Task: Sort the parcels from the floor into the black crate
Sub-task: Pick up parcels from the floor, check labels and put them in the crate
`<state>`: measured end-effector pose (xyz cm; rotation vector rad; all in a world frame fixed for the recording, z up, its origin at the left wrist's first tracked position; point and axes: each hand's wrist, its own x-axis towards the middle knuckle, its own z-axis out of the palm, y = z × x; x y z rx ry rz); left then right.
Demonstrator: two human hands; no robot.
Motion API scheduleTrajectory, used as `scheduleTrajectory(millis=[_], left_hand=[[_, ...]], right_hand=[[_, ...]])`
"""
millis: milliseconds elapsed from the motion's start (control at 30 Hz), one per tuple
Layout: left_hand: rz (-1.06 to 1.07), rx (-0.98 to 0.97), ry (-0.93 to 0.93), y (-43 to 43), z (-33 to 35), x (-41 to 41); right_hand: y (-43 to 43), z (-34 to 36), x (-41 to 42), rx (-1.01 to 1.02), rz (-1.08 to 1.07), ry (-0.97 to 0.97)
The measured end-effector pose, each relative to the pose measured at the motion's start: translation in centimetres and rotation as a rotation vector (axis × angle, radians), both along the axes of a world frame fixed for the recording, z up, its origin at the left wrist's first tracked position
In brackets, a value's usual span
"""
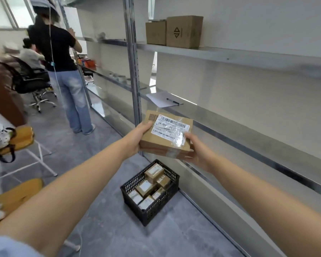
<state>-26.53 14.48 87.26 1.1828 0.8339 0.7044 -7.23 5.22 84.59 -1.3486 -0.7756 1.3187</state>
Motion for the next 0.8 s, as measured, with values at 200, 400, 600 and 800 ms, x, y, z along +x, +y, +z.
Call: scheduleTrajectory(millis=[200,400,600,800], left_hand=[[-0.075,-0.007,0.037,8.8,-4.0,0.5],[-0.147,-0.014,0.101,20.3,-5.6,4.7],[-0.205,-0.012,0.123,31.9,-5.2,10.1],[-0.424,-0.051,0.228,41.2,-11.2,14.2]], right_hand=[[8.4,-3.4,0.0,-0.1,-0.06,0.023],[18.7,-5.3,3.6,-0.1,-0.102,0.077],[28.1,-5.1,7.2,-0.096,-0.238,0.186],[34.0,-11.1,8.7,-0.165,-0.42,0.114]])
